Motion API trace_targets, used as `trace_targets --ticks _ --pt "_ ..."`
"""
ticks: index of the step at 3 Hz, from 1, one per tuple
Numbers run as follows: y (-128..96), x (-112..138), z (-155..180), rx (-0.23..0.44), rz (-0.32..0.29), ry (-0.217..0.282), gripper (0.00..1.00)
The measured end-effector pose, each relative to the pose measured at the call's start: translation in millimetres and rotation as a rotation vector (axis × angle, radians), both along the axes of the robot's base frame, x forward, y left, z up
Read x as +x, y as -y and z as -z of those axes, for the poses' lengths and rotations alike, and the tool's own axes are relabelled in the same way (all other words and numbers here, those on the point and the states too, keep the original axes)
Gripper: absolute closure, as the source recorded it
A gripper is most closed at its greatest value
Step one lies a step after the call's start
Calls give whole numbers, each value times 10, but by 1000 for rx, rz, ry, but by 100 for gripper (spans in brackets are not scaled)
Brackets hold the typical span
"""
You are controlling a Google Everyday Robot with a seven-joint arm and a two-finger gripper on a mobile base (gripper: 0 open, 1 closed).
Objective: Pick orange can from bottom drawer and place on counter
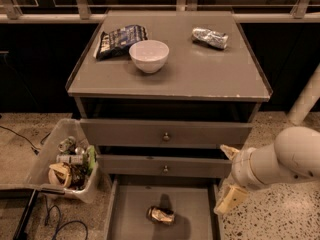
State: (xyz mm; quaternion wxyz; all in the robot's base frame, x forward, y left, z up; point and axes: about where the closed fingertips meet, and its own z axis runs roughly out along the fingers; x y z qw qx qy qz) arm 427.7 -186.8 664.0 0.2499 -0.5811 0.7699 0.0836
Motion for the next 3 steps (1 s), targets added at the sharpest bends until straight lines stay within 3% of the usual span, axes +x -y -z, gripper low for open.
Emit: trace_targets --ticks 1,3 --pt "-39 5 227 44 -33 42 0" --pt "-127 -49 650 138 -64 81 0"
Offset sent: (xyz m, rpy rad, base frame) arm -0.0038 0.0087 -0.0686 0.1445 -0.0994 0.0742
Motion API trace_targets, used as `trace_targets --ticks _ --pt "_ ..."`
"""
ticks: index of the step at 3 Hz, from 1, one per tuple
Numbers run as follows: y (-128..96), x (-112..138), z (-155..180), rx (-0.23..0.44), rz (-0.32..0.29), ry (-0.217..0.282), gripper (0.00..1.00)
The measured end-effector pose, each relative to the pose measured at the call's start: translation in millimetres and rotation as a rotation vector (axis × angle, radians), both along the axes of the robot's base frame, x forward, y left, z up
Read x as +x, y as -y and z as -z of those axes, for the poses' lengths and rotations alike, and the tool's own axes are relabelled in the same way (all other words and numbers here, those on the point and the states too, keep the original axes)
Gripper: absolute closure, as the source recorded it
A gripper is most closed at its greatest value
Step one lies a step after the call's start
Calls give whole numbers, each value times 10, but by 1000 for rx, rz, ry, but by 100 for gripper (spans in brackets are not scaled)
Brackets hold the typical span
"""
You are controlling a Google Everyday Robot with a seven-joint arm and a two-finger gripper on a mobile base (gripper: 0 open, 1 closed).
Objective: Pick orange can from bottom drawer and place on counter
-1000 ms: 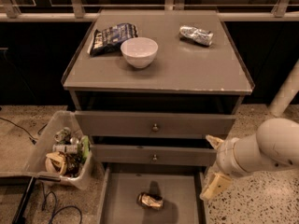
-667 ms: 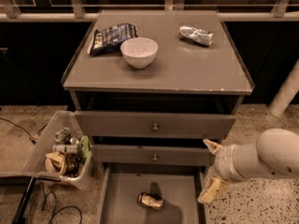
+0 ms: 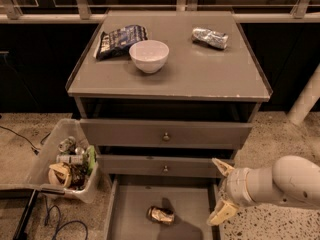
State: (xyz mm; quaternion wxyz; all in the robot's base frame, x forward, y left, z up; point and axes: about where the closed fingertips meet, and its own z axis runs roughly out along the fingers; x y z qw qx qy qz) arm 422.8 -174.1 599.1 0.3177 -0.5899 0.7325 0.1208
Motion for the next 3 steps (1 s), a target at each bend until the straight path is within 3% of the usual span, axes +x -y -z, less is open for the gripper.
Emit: trace_targets --ticks 2,3 --pt "-186 -24 602 33 -41 -22 0" --pt "-237 88 1116 14 -35 -90 0"
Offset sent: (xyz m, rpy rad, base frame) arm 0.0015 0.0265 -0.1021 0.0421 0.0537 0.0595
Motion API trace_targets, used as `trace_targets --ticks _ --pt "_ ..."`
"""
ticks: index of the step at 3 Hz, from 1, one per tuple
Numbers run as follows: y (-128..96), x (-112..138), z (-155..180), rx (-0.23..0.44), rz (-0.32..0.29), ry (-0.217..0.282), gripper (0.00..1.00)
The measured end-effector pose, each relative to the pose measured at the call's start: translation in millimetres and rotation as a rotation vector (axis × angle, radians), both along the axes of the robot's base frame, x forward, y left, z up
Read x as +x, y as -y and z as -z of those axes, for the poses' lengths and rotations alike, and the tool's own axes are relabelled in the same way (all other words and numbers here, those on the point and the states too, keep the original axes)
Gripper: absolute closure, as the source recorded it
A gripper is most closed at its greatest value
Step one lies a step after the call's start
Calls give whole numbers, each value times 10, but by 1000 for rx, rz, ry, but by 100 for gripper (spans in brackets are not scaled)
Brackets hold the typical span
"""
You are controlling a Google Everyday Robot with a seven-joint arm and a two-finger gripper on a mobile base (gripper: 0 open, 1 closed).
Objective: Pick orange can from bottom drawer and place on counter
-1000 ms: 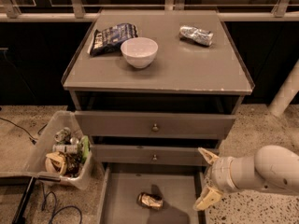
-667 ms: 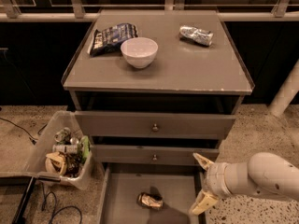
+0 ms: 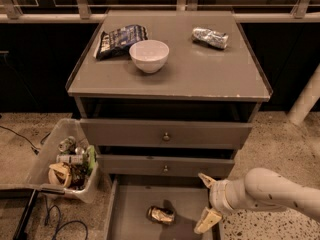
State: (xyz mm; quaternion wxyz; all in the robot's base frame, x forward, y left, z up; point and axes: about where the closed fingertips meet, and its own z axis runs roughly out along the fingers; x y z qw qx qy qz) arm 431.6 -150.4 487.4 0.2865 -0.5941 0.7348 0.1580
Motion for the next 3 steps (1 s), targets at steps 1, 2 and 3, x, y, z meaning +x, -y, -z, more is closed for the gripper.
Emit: trace_targets --ticks 1,2,3 --pt "0 0 0 0 0 0 0" --pt "-116 -7 274 33 15 -58 0" --pt "-299 -54 754 57 30 -121 0"
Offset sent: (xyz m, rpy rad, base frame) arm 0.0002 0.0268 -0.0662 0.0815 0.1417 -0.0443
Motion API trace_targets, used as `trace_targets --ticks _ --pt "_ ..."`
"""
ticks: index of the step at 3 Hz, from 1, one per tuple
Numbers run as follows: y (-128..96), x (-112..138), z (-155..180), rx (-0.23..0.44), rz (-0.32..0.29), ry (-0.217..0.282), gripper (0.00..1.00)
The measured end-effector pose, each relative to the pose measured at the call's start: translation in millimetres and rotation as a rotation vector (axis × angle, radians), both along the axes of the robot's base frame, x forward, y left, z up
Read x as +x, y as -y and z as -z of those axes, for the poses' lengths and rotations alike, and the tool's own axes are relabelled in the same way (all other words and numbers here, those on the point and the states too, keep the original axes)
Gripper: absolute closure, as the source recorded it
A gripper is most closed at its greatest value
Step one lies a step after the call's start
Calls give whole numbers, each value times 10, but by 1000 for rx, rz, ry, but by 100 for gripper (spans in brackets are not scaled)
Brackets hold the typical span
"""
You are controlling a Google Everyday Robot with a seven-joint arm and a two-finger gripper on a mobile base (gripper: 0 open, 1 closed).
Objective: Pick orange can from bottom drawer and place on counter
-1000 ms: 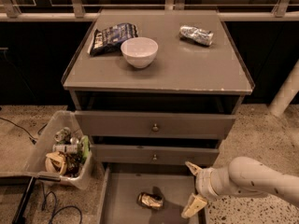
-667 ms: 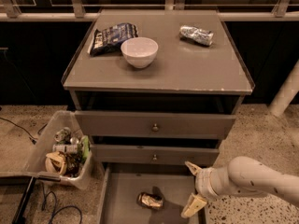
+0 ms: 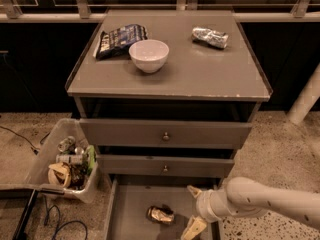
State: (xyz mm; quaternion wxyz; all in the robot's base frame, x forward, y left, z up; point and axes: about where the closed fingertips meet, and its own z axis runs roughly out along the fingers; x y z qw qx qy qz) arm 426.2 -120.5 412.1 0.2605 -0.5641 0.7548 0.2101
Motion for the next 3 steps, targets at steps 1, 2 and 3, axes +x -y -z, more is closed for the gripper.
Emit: trace_targets --ticks 1,2,3 --pt "-162 -66 441 31 9 -28 0" --pt "-285 -108 805 82 14 -20 0" --pt "-359 -48 1159 138 11 19 0"
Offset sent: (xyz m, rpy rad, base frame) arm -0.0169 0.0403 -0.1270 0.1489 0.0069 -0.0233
